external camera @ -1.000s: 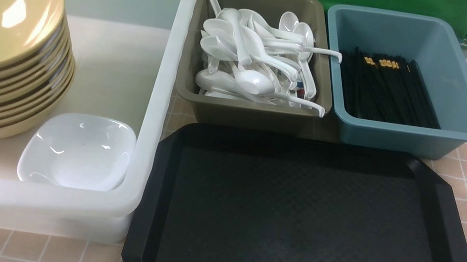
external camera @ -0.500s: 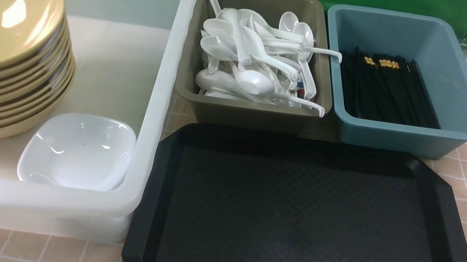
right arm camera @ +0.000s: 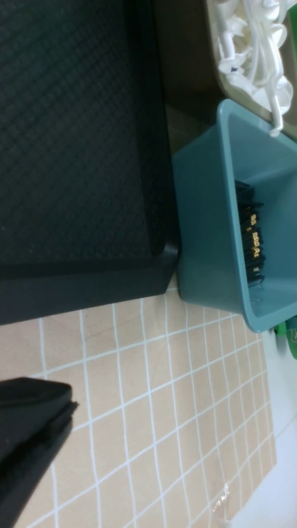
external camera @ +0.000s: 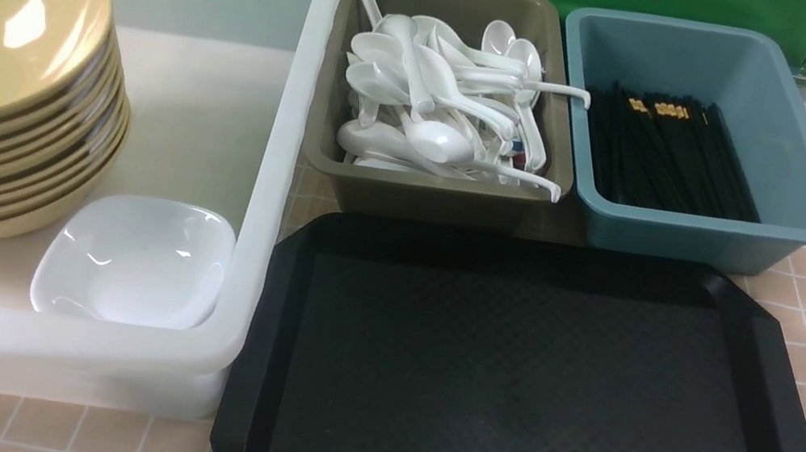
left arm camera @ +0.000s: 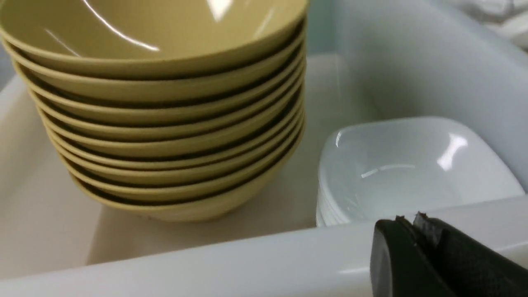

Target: On brown table put chopsticks spoon bowls plates into blue grey white boxes.

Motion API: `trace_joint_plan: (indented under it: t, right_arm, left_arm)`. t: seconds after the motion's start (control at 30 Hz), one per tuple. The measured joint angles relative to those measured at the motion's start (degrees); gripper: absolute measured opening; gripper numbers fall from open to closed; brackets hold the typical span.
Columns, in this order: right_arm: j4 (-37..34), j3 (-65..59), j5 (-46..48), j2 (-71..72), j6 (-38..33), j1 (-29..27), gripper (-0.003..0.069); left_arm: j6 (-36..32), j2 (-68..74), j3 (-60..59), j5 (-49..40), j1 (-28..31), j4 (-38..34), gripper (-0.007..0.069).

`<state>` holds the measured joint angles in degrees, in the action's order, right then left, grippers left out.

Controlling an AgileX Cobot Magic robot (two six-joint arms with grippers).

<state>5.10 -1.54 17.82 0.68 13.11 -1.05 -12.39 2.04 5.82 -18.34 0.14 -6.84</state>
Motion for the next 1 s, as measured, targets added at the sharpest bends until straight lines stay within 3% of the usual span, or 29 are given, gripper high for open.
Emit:
trace_joint_plan:
  t: [0.17, 0.43, 1.0]
  right_arm:
    - [-0.06, 0.00, 0.05, 0.00, 0.00, 0.00, 0.0043]
    - [-0.06, 0.00, 0.05, 0.06, 0.00, 0.00, 0.0047]
    - [-0.06, 0.00, 0.05, 0.06, 0.00, 0.00, 0.0048]
  left_arm:
    - [2.02, -2.62, -7.18, 7.59, 0.00, 0.86, 0.0001]
    - [3.87, -2.67, -7.28, 0.83, 0.00, 1.76, 0.0001]
    - [4.35, -2.67, -7.28, 0.73, 0.00, 2.33, 0.0001]
